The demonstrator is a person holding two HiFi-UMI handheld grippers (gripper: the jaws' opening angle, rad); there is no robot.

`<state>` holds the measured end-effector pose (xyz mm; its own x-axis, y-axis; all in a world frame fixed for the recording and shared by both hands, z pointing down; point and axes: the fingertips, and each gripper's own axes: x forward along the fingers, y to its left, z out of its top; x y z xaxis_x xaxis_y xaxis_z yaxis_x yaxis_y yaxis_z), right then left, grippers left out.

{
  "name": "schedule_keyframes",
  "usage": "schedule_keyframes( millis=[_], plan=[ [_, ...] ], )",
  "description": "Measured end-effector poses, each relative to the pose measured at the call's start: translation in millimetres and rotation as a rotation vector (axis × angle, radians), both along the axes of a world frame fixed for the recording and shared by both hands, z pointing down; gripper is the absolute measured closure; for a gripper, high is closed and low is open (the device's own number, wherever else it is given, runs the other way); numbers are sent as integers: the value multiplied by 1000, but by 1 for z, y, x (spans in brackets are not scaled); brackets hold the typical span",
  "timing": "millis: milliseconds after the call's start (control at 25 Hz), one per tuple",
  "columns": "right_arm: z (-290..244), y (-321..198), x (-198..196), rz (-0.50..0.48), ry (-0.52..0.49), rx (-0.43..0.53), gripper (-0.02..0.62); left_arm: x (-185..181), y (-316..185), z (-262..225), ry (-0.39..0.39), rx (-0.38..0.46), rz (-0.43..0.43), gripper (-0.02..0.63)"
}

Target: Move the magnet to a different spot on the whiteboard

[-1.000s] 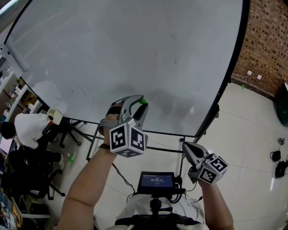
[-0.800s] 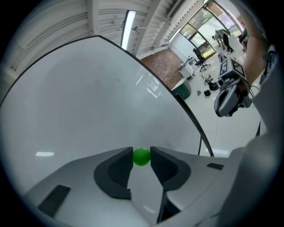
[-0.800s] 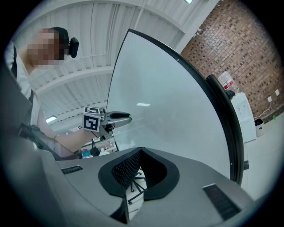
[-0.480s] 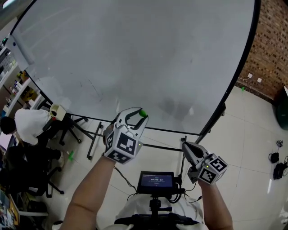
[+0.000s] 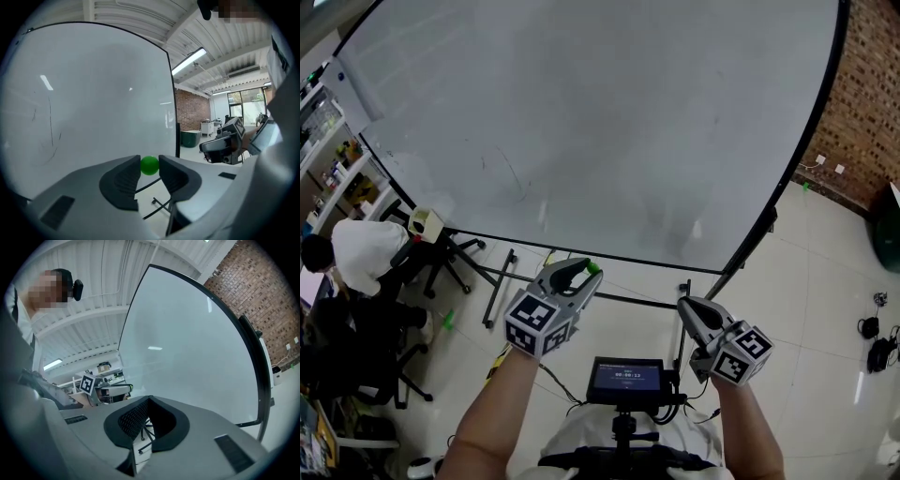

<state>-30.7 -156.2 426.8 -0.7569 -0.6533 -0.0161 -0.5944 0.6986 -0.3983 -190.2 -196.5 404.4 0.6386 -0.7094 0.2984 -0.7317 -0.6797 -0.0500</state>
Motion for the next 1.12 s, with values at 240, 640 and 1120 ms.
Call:
schedule_keyframes(
  millis=[240, 640, 1120],
  plan=[
    [0, 18, -15, 11, 10, 3, 563, -2, 46, 32, 132, -91, 46, 471],
    [0, 52, -34, 30, 28, 12, 563, -13, 106, 52, 202, -127, 140, 471],
    [6, 103, -65, 29, 45, -4, 563, -43, 158, 47, 248, -106, 161, 471]
  ],
)
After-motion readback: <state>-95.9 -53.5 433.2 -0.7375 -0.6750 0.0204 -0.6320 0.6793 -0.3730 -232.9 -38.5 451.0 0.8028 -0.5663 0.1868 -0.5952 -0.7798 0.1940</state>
